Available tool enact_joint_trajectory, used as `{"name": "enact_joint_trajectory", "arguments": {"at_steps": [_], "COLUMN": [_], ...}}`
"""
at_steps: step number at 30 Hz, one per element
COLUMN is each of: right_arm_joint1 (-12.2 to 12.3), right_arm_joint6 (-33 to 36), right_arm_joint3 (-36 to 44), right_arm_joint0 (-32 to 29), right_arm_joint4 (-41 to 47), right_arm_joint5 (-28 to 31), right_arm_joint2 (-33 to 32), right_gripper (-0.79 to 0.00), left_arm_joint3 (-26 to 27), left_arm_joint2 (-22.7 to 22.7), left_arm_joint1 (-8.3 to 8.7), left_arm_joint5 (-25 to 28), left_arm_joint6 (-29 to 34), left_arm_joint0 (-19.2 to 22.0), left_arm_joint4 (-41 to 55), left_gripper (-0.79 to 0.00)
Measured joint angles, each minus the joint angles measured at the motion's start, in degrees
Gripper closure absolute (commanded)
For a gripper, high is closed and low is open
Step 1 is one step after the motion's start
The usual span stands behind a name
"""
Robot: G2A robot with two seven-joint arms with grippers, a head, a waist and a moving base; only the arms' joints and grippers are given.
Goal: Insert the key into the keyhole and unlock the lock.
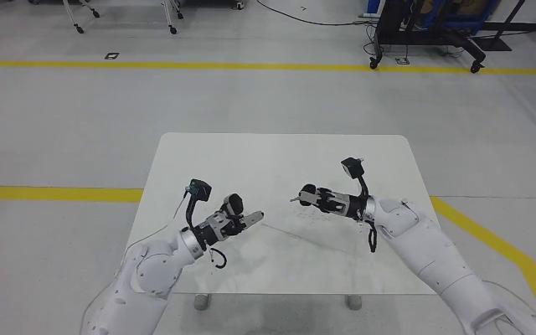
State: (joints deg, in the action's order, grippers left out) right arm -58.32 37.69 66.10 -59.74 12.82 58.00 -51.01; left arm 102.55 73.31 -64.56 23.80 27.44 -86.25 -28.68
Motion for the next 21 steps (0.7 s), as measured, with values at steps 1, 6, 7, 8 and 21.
{"name": "enact_joint_trajectory", "arguments": {"at_steps": [1, 6, 7, 8, 21], "right_arm_joint1": [0.0, 0.0, 0.0, 0.0, 0.0], "right_arm_joint6": [0.0, 0.0, 0.0, 0.0, 0.0], "right_arm_joint3": [0.0, 0.0, 0.0, 0.0, 0.0], "right_arm_joint0": [0.0, 0.0, 0.0, 0.0, 0.0], "right_arm_joint4": [0.0, 0.0, 0.0, 0.0, 0.0], "right_arm_joint5": [0.0, 0.0, 0.0, 0.0, 0.0], "right_arm_joint2": [0.0, 0.0, 0.0, 0.0, 0.0], "right_gripper": [0.000, 0.000, 0.000, 0.000, 0.000], "left_arm_joint3": [0.9, 1.8, 1.4, 0.7, -7.7], "left_arm_joint2": [0.0, -1.7, -2.3, -3.1, -10.2], "left_arm_joint1": [0.14, 0.45, 0.37, 0.20, -1.50], "left_arm_joint5": [-1.6, -6.7, -7.5, -8.7, -15.1], "left_arm_joint6": [-0.1, 0.6, 0.7, 0.7, 5.7], "left_arm_joint0": [-0.1, -0.6, -0.3, 0.1, 7.8], "left_arm_joint4": [-4.6, -28.6, -30.9, -32.4, -36.0], "left_gripper": [-0.785, -0.785, -0.785, -0.785, -0.600]}}
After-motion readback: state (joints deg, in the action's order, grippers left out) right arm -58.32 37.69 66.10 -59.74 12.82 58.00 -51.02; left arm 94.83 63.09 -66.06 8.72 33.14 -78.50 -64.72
